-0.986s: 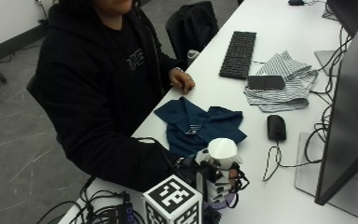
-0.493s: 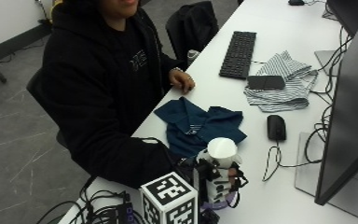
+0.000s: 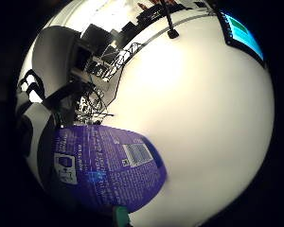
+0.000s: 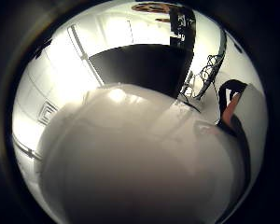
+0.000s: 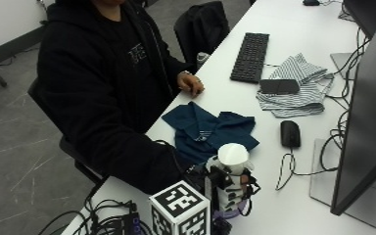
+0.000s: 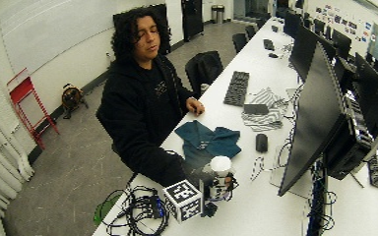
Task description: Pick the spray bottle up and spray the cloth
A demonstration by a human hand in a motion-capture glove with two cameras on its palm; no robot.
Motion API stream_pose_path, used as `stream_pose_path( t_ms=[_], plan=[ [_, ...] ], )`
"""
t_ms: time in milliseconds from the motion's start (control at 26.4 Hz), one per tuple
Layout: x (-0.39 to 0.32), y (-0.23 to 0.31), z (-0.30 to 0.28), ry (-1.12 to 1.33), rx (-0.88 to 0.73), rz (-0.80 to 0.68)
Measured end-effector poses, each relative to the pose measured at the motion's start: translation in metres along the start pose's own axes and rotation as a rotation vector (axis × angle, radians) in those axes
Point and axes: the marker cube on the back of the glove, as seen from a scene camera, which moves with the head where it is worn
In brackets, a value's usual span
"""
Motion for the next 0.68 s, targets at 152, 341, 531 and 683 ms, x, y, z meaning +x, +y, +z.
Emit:
stream_pose_path(
  t_ms=[152, 341, 531, 683],
  plan=[
    [-0.012, 0.008, -0.004, 0.010, -0.039, -0.007],
    [-0.064, 0.022, -0.026, 0.086, -0.301, -0.069],
    [-0.126, 0.043, -0.039, 0.298, -0.562, -0.224],
    [-0.165, 0.068, -0.038, 0.577, -0.753, -0.309]
  ],
)
